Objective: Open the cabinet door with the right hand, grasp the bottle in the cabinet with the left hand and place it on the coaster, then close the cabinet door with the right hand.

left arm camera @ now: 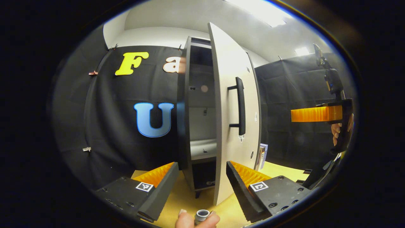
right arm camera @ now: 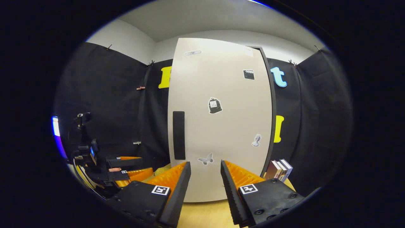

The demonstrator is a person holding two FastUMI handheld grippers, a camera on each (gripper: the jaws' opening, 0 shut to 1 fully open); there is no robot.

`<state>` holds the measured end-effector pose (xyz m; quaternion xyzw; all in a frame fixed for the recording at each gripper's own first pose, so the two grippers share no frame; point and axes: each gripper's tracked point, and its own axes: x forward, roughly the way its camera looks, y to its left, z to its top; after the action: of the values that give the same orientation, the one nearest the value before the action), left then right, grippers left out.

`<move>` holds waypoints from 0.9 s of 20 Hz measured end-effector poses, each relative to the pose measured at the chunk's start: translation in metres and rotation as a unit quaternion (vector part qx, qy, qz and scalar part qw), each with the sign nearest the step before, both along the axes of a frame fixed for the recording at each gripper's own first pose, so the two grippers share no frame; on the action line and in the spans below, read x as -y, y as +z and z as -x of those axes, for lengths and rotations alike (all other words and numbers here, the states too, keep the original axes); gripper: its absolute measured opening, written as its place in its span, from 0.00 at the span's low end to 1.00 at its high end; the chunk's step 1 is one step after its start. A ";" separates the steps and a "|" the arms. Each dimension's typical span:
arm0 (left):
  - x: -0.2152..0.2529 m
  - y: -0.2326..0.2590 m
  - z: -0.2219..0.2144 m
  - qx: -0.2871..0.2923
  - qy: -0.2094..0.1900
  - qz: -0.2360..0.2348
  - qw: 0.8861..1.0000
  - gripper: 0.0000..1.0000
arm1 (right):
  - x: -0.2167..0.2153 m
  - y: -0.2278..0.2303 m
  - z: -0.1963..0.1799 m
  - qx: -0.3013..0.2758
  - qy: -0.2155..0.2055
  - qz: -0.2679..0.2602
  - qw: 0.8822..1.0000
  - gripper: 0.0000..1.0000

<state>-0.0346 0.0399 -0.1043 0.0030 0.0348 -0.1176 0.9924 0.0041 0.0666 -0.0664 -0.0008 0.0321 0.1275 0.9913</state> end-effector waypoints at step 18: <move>0.064 0.079 0.000 0.078 0.048 -0.041 0.995 0.93 | 0.057 -0.009 -0.018 0.008 -0.026 -0.001 1.000 0.98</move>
<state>-0.0344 -0.0238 -0.0250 0.0511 -0.0383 -0.0674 0.9957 0.0226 0.0098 -0.0750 -0.0003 0.0240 0.1016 0.9945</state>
